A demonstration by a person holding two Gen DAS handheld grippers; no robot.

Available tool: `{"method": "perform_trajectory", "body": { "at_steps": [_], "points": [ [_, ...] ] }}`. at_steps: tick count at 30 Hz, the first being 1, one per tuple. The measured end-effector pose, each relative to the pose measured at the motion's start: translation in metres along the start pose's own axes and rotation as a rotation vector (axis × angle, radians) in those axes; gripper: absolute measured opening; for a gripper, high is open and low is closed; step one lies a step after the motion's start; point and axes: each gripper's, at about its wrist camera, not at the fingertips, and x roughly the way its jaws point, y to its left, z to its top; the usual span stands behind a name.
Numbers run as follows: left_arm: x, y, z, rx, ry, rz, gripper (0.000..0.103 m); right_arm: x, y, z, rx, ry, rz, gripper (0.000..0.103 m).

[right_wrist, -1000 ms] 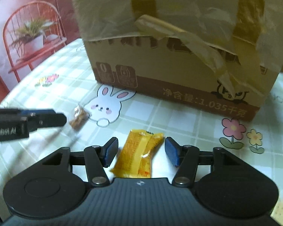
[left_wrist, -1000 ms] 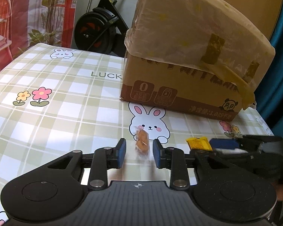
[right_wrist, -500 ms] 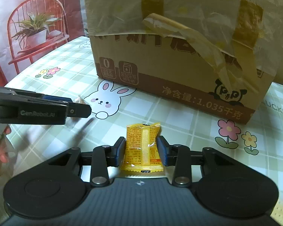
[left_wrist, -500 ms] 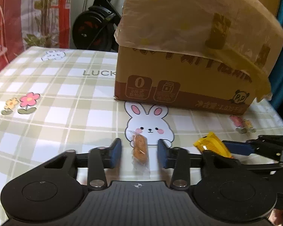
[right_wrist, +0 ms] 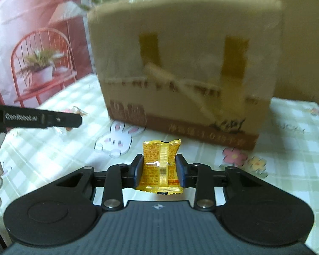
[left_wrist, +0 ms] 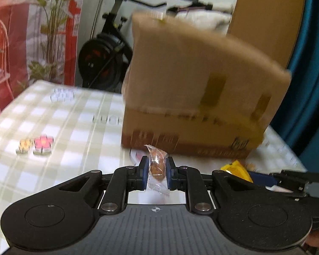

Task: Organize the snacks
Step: 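Carry peanut packet and yellow candy over the lined box and open both grippers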

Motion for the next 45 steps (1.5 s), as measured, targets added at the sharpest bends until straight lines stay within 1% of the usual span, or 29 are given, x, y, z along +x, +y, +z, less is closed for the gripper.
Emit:
{"method": "perform_trajectory", "body": {
  "at_steps": [7,12,15,19,26,30,33,37,40,42,43,44,45],
  "points": [
    [-0.034,-0.005,0.043,-0.009,-0.148,-0.009,0.018,-0.038,-0.015,0.030,0.004,-0.138,-0.016,0.034],
    [-0.042,-0.015,0.069,0.009,-0.217,-0.015,0.018,-0.060,-0.021,0.054,-0.021,-0.242,-0.037,0.034],
    [-0.044,-0.022,0.080,0.026,-0.239,-0.016,0.018,-0.067,-0.023,0.067,-0.034,-0.291,-0.046,0.034],
    [-0.042,-0.028,0.086,0.044,-0.248,-0.014,0.018,-0.069,-0.024,0.078,-0.056,-0.319,-0.056,0.034],
    [-0.041,-0.030,0.103,0.073,-0.273,-0.034,0.018,-0.076,-0.027,0.092,-0.077,-0.384,-0.056,0.034],
    [-0.035,-0.033,0.119,0.093,-0.285,-0.044,0.018,-0.072,-0.031,0.109,-0.092,-0.398,-0.059,0.034],
    [-0.025,-0.040,0.135,0.136,-0.293,-0.044,0.018,-0.059,-0.036,0.126,-0.111,-0.398,-0.072,0.034],
    [0.001,-0.047,0.159,0.167,-0.247,-0.052,0.018,-0.031,-0.048,0.149,-0.082,-0.351,-0.086,0.034],
    [0.019,-0.049,0.167,0.181,-0.215,-0.050,0.018,-0.016,-0.054,0.159,-0.082,-0.317,-0.106,0.035],
    [0.031,-0.048,0.169,0.198,-0.179,-0.071,0.020,-0.010,-0.057,0.162,-0.072,-0.293,-0.117,0.041],
    [0.035,-0.047,0.168,0.206,-0.165,-0.065,0.028,-0.008,-0.059,0.163,-0.063,-0.277,-0.118,0.044],
    [0.037,-0.047,0.166,0.210,-0.158,-0.043,0.040,-0.008,-0.062,0.164,-0.056,-0.268,-0.113,0.048],
    [0.036,-0.044,0.163,0.206,-0.160,-0.039,0.043,-0.010,-0.063,0.163,-0.054,-0.269,-0.108,0.048]
  ]
}}
